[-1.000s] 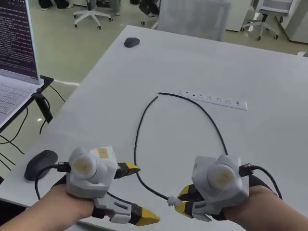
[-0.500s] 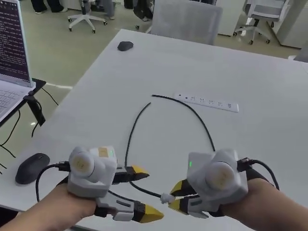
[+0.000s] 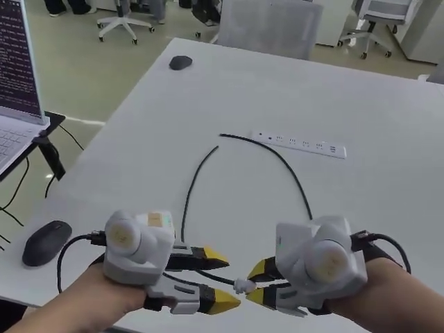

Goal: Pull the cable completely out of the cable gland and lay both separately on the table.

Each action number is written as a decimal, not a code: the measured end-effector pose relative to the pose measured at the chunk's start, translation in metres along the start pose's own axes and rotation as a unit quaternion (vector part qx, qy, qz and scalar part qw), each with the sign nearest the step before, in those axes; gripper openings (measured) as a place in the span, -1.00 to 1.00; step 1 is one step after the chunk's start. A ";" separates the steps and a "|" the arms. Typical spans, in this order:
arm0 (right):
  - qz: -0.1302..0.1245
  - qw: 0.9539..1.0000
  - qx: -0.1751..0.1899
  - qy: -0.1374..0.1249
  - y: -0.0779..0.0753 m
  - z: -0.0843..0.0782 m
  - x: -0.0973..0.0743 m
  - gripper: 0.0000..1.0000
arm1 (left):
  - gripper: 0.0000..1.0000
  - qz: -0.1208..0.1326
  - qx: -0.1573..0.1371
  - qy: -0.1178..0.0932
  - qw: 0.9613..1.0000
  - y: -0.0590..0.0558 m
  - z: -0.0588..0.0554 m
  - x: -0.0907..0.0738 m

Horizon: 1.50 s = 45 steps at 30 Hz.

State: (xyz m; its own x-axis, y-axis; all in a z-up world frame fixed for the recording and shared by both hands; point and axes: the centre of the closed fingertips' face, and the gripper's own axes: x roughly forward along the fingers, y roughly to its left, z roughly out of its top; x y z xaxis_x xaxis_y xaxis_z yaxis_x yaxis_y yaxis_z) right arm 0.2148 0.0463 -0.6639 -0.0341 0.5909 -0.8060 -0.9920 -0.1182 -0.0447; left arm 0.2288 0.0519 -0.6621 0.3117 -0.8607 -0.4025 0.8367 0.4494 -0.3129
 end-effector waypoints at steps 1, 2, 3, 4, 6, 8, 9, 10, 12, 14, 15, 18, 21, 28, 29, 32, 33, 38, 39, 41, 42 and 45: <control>0.000 1.000 -0.003 0.001 0.000 0.000 0.000 -0.88 | -0.21 -0.004 0.002 -0.001 1.000 -0.001 0.000 0.001; -0.001 1.000 -0.005 0.001 0.000 -0.001 0.000 -0.88 | -0.24 -0.006 0.002 -0.001 1.000 -0.002 0.001 0.001; -0.001 1.000 -0.007 0.000 -0.001 -0.001 0.000 -0.88 | -0.26 -0.008 0.003 -0.001 1.000 -0.003 0.001 0.002; -0.001 1.000 -0.008 0.000 -0.001 -0.001 0.000 -0.88 | -0.30 -0.010 0.005 -0.002 1.000 -0.004 0.002 0.003; -0.002 1.000 -0.009 0.000 -0.001 -0.001 -0.001 -0.87 | -0.38 -0.014 0.007 -0.007 1.000 -0.006 0.004 0.003; -0.001 1.000 -0.016 0.001 -0.001 -0.002 -0.001 -0.87 | -0.45 -0.019 0.009 -0.006 1.000 -0.008 0.004 0.005; -0.001 1.000 -0.018 0.001 -0.001 -0.002 -0.001 -0.87 | -0.47 -0.021 0.012 -0.006 1.000 -0.008 0.003 0.005; 0.001 1.000 -0.021 0.001 0.000 -0.003 0.000 -0.87 | -0.50 -0.022 0.014 -0.004 1.000 -0.009 0.003 0.006; 0.000 1.000 -0.028 0.003 0.000 -0.004 0.000 -0.87 | -0.53 -0.023 0.015 -0.002 1.000 -0.009 0.002 0.007; 0.002 0.999 -0.032 0.003 0.001 -0.005 -0.001 -0.87 | -0.60 -0.025 0.017 -0.004 1.000 -0.010 0.003 0.007; 0.002 0.999 -0.034 0.002 0.001 -0.005 -0.001 -0.87 | -0.63 -0.025 0.017 -0.006 1.000 -0.009 0.003 0.007; 0.002 0.999 -0.041 0.002 0.001 -0.005 -0.001 -0.87 | -0.65 -0.029 0.025 -0.007 0.999 -0.012 0.003 0.008; 0.004 0.999 -0.044 0.000 0.002 -0.006 -0.002 -0.87 | -0.68 -0.033 0.036 -0.007 0.999 -0.015 0.002 0.009; 0.019 0.998 -0.057 -0.024 0.006 -0.006 -0.006 -0.88 | -0.68 -0.041 0.052 -0.019 0.998 -0.018 0.002 0.012; 0.020 0.998 -0.056 -0.025 0.005 -0.007 -0.007 -0.88 | -0.68 -0.041 0.056 -0.021 0.997 -0.018 0.002 0.013; 0.028 0.998 -0.053 -0.034 0.006 -0.009 -0.008 -0.88 | -0.69 -0.043 0.054 -0.025 0.997 -0.019 0.002 0.014; 0.027 0.998 -0.055 -0.035 0.007 -0.009 -0.008 -0.88 | -0.69 -0.042 0.054 -0.026 0.997 -0.019 0.002 0.014; 0.023 0.996 -0.077 -0.049 0.006 -0.008 -0.006 -0.86 | -0.70 -0.037 0.052 -0.022 0.998 -0.017 0.003 0.014; 0.023 0.995 -0.083 -0.050 0.006 -0.007 -0.006 -0.86 | -0.70 -0.037 0.050 -0.020 0.998 -0.017 0.003 0.014; 0.019 0.994 -0.089 -0.054 0.005 -0.005 -0.005 -0.85 | -0.71 -0.032 0.044 -0.013 0.998 -0.016 0.003 0.012; 0.017 0.994 -0.086 -0.058 0.004 -0.004 -0.004 -0.85 | -0.71 -0.030 0.049 -0.011 0.998 -0.016 0.004 0.011; 0.017 0.995 -0.051 -0.083 0.002 0.000 -0.005 -0.84 | -0.71 -0.026 0.051 -0.006 0.998 -0.015 0.006 0.008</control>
State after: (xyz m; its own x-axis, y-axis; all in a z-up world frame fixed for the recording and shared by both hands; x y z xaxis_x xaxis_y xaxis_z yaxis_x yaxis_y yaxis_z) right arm 0.2125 0.0432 -0.6603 -0.0951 0.7079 -0.6999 -0.9728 -0.2154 -0.0856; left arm 0.2218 0.0371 -0.6559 0.2720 -0.8851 -0.3778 0.8933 0.3782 -0.2429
